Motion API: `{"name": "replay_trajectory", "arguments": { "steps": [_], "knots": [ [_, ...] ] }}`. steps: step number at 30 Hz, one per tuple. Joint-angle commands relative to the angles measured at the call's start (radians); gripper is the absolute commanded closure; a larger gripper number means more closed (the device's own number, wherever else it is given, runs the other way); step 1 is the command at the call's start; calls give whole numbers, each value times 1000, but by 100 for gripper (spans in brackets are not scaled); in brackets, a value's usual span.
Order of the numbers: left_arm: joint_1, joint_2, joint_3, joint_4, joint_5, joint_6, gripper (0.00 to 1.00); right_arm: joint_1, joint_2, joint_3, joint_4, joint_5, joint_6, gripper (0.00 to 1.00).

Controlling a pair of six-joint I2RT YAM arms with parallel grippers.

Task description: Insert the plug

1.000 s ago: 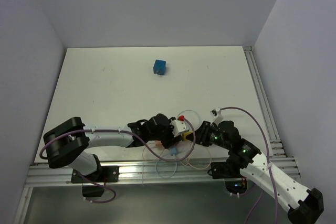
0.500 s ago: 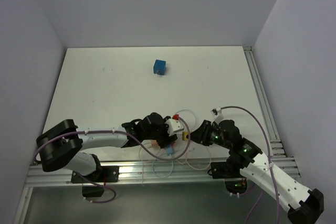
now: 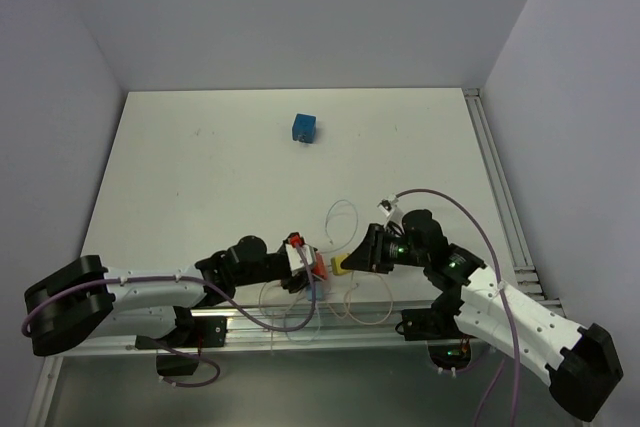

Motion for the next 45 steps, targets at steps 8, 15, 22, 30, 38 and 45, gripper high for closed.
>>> {"name": "replay_trajectory", "arguments": {
  "steps": [8, 15, 22, 30, 38, 45],
  "knots": [
    [-19, 21, -56, 263, 88, 52, 100, 4, 133, 22, 151, -160, -8, 100],
    [-40, 41, -99, 331, 56, 41, 100, -7, 138, -52, 255, -153, 27, 100],
    [-43, 22, -105, 298, 53, 57, 100, -30, 138, -50, 232, -110, 10, 100],
    [-46, -48, -147, 354, 47, 37, 100, -37, 167, -99, 333, -117, 52, 100],
    [-46, -8, -151, 378, 51, 53, 100, -37, 262, -167, 514, -114, 76, 100],
    [-49, 59, -173, 479, 50, 40, 100, -37, 288, -198, 616, -130, 92, 100]
  ]
}}
